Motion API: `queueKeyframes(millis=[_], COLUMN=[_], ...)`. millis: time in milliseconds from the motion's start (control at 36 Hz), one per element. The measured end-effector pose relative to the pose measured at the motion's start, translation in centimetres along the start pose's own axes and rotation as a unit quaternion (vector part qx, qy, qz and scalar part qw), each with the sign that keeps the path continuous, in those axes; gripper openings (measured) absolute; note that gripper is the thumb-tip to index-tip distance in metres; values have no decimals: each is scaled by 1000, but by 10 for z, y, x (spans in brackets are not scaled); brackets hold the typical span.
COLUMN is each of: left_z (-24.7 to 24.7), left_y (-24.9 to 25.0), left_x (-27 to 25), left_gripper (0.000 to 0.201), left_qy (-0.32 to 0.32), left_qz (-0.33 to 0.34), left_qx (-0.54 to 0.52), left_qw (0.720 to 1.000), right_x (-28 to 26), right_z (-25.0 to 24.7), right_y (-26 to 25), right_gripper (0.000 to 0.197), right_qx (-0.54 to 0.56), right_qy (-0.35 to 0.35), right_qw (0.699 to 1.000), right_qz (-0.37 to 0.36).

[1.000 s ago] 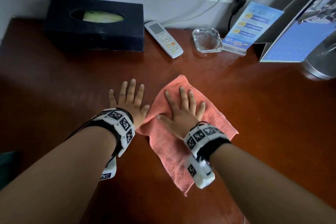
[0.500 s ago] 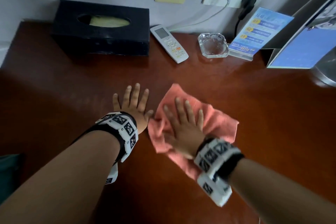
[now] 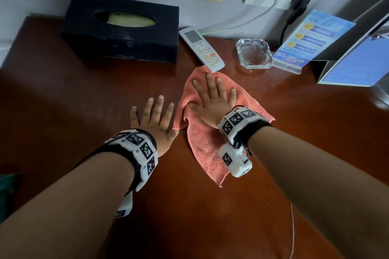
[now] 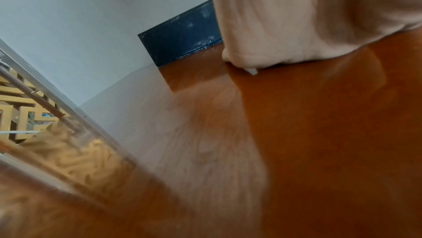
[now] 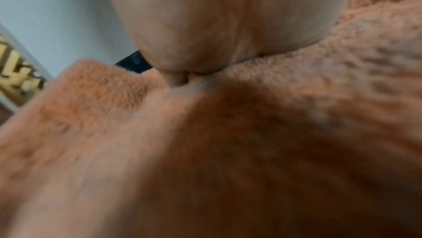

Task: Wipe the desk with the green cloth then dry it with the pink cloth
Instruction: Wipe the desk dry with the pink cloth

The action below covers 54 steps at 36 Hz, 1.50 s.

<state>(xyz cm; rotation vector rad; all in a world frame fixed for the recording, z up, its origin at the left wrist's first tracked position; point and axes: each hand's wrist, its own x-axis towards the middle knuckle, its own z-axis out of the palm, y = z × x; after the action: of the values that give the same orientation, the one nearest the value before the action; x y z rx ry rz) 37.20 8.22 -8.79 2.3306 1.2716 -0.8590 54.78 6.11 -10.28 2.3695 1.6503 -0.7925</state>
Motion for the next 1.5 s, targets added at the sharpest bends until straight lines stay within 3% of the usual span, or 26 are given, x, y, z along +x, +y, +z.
queueKeyframes(millis=[222,278,444,583,750,861,1028,1167,1222,1361,1500], left_z=[0,-2,-4,-4,-2,-1,-1,-1,-1,-2,-3], left_y=[-2,-2,-1,-2,-1,-2,-3,-3,-2,-1,-1], left_x=[0,0,-1,-1,-1,0,0,0,0,-1,-1], left_gripper=[63,62,62,61,63,63,62,62,62,62,63], left_qy=[0,-9,-22,-25,-14,-6,-12,-11,-10,-6,-9], left_qz=[6,6,7,10,8,6,11,10,9,7,5], left_qx=[-4,-3,0,2,4,6,1,2,4,-1,1], left_qw=[1000,1000,1000,1000,1000,1000,1000,1000,1000,1000,1000], right_x=[-75,-67,-26,-20,-28,-21,-10,-1,-3,-40,-95], right_z=[29,19,-17,-16,9,2,-24,-18,-11,19,47], right_y=[43,63,126,94,30,44,105,85,66,24,34], right_gripper=[71,71,70,71,76,80,81,77,74,72,73], right_qx=[-71,-68,7,41,-11,-18,17,37,22,-37,-89], right_qy=[-45,-47,20,36,-3,-10,22,39,36,2,-47], right_qw=[993,995,989,979,999,1000,994,987,991,999,985], right_qz=[-81,-47,149,197,44,14,109,149,127,-6,-140])
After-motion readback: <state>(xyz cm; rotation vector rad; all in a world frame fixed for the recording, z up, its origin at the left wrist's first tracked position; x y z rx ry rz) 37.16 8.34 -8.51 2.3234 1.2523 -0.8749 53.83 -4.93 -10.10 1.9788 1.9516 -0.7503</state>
